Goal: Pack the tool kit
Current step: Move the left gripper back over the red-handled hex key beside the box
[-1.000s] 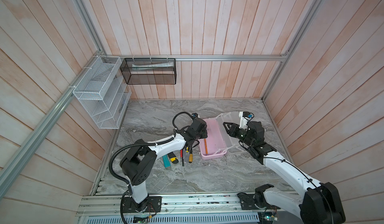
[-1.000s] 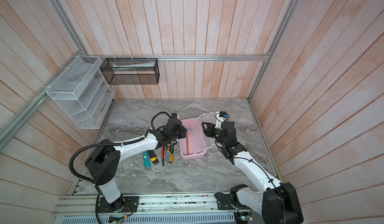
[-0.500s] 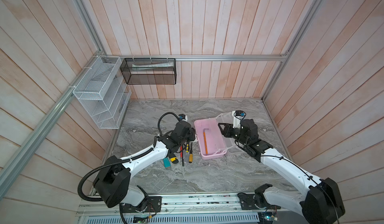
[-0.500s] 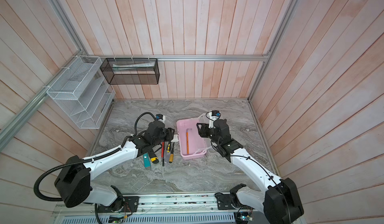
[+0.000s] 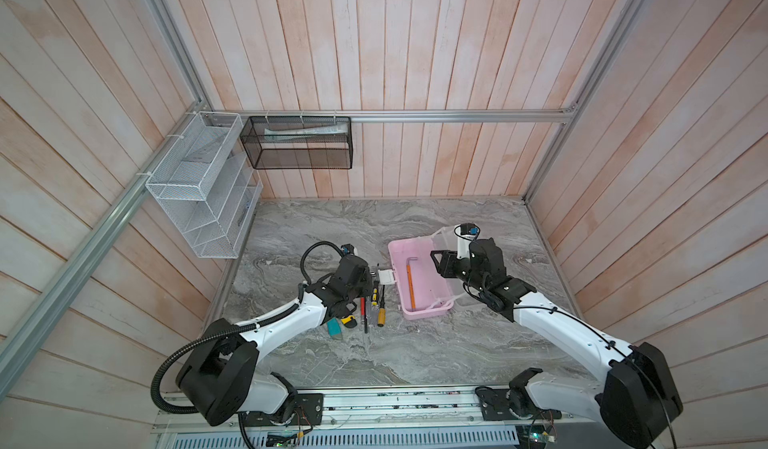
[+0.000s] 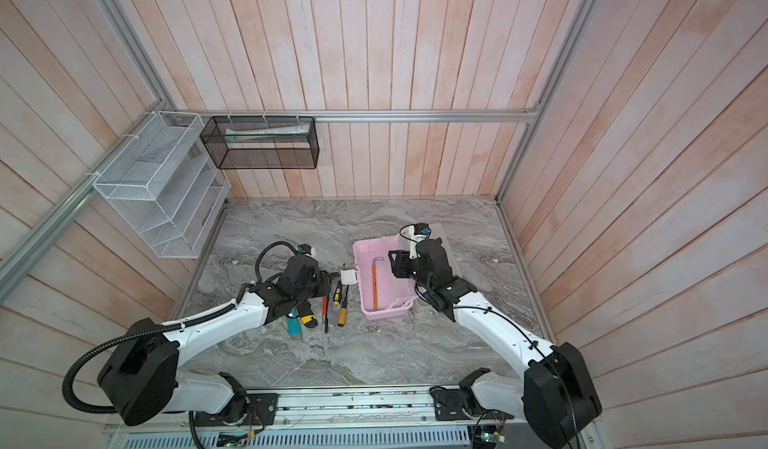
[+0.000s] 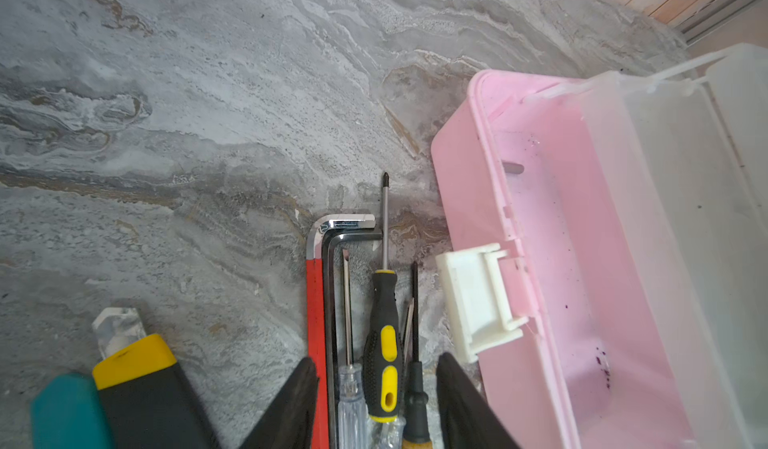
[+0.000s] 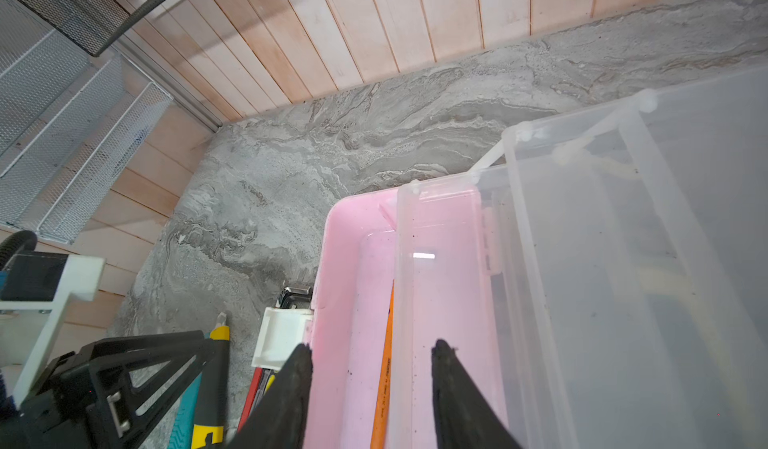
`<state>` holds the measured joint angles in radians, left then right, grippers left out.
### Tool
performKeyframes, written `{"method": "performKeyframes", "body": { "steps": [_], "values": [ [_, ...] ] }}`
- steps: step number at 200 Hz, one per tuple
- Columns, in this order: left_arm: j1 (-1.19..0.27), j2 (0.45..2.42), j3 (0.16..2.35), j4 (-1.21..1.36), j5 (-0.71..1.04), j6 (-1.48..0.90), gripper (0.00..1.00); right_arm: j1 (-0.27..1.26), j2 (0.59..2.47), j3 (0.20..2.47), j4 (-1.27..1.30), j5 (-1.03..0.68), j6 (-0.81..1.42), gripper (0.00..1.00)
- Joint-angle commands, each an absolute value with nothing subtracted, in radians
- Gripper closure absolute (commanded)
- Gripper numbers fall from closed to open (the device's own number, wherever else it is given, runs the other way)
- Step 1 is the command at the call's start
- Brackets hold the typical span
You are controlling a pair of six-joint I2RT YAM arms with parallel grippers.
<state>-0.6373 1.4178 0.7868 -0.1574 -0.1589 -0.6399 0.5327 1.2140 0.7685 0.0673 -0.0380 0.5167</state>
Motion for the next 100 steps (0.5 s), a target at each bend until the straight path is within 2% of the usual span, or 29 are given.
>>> {"method": "performKeyframes", "body": {
  "steps": [1, 71, 100],
  "values": [
    [-0.627, 1.458, 0.768, -0.127, -0.147, -0.649, 0.55, 0.541, 1.208, 0.755, 0.088, -0.022, 0.526, 0.54],
    [-0.619, 1.538, 0.750, -0.119, -0.162, -0.677, 0.71, 0.541, 1.198, 0.732, 0.098, -0.010, 0.529, 0.55],
    [-0.609, 1.557, 0.740, -0.108, -0.164, -0.674, 0.74, 0.541, 1.209, 0.727, 0.103, -0.009, 0.529, 0.57]
  ]
}}
